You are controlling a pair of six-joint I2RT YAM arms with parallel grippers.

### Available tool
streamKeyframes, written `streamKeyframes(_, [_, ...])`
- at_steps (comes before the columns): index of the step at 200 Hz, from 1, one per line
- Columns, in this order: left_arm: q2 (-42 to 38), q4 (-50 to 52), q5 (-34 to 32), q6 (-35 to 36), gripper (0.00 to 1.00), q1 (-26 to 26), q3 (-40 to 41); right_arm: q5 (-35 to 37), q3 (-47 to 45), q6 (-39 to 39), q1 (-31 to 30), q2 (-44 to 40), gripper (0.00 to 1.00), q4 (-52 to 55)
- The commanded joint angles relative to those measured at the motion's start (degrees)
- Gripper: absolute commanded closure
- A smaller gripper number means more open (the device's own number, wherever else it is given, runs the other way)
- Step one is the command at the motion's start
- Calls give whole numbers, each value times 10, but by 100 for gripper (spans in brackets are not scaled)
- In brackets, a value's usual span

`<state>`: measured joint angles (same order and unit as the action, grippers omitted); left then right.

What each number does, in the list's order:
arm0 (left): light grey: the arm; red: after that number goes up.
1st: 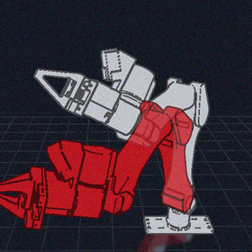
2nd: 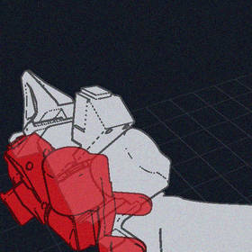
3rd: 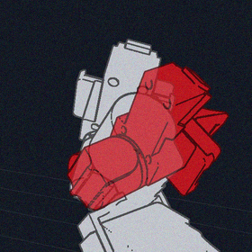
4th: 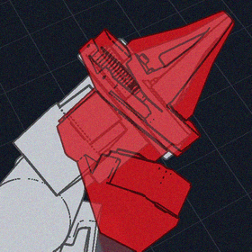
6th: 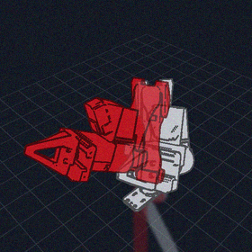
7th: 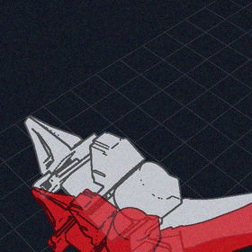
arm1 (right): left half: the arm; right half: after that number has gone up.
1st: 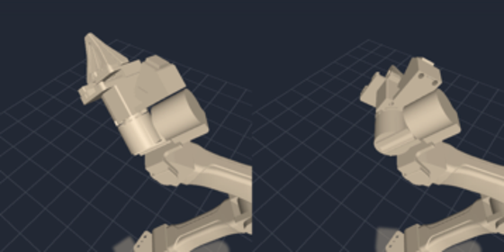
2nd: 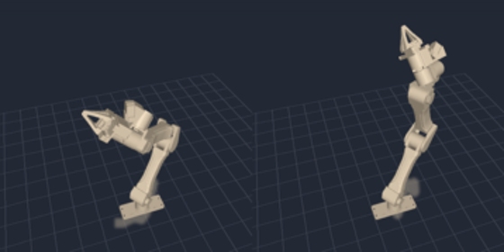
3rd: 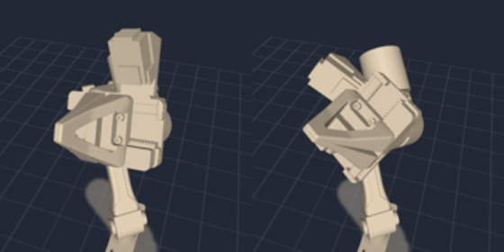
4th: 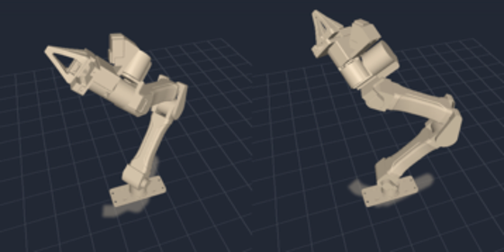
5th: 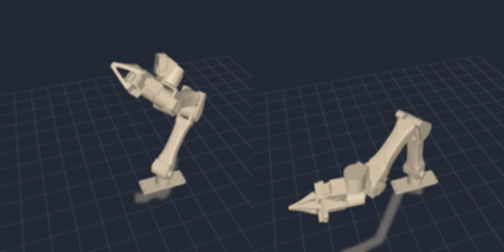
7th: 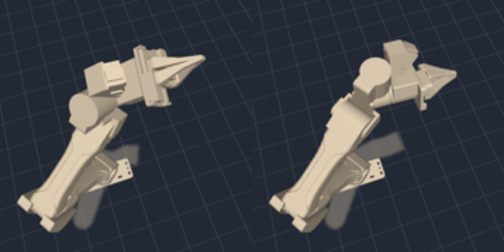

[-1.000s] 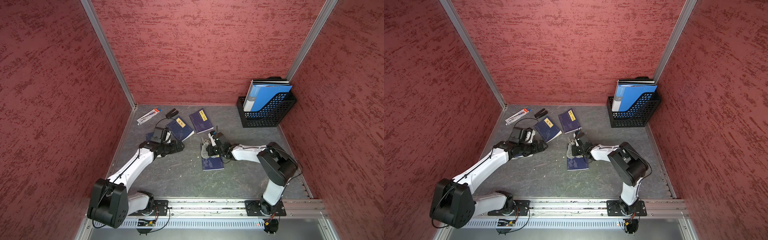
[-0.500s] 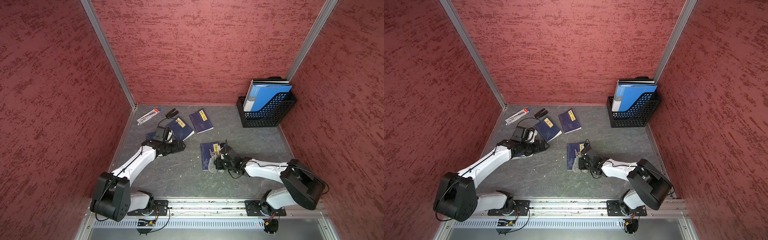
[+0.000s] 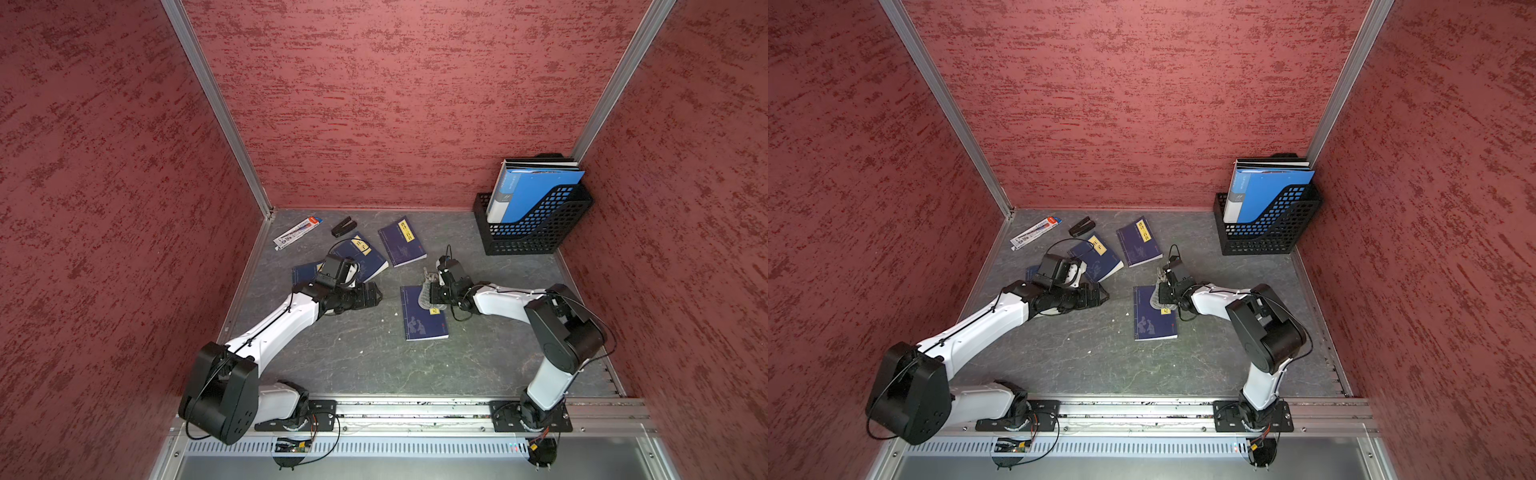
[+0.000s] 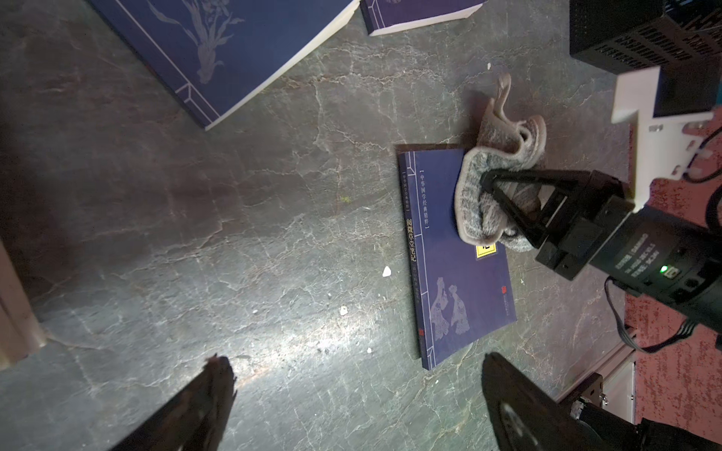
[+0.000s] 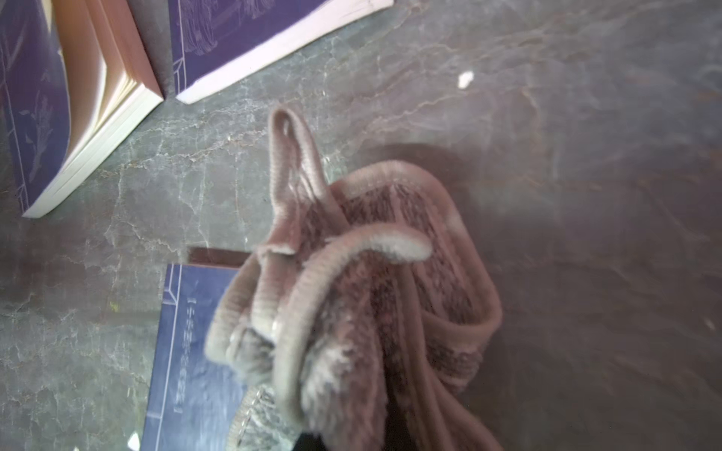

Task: Wipe the cover of the book
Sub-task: Wipe the dirt from the cover of the book, then place the cleaning item at the center of the board.

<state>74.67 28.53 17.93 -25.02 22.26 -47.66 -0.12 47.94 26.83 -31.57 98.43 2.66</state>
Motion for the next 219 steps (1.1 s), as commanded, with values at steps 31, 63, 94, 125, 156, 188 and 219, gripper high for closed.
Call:
streamKeyframes(31, [39, -19, 3, 11, 0, 6, -33, -5, -167, 80, -53, -127, 91, 117])
streamKeyframes(63, [58, -21, 6, 11, 0, 12, -45, 10, -190, 107, -64, -203, 90, 125])
streamKeyframes(94, [72, -20, 0, 5, 0, 32, -55, 73, -155, 98, -27, -227, 90, 144])
streamKeyframes(125, [79, -32, -9, -12, 0, 66, -55, 123, -85, 56, 46, -217, 86, 173])
streamKeyframes(156, [99, -44, -12, -23, 0, 96, -59, 197, -12, 16, 88, -170, 68, 228])
streamKeyframes(188, [107, -55, -18, -33, 0, 122, -57, 216, 9, 10, 89, -155, 37, 248])
streamKeyframes(219, [127, -65, -16, -42, 0, 140, -59, 180, 3, 2, 84, -180, 35, 235])
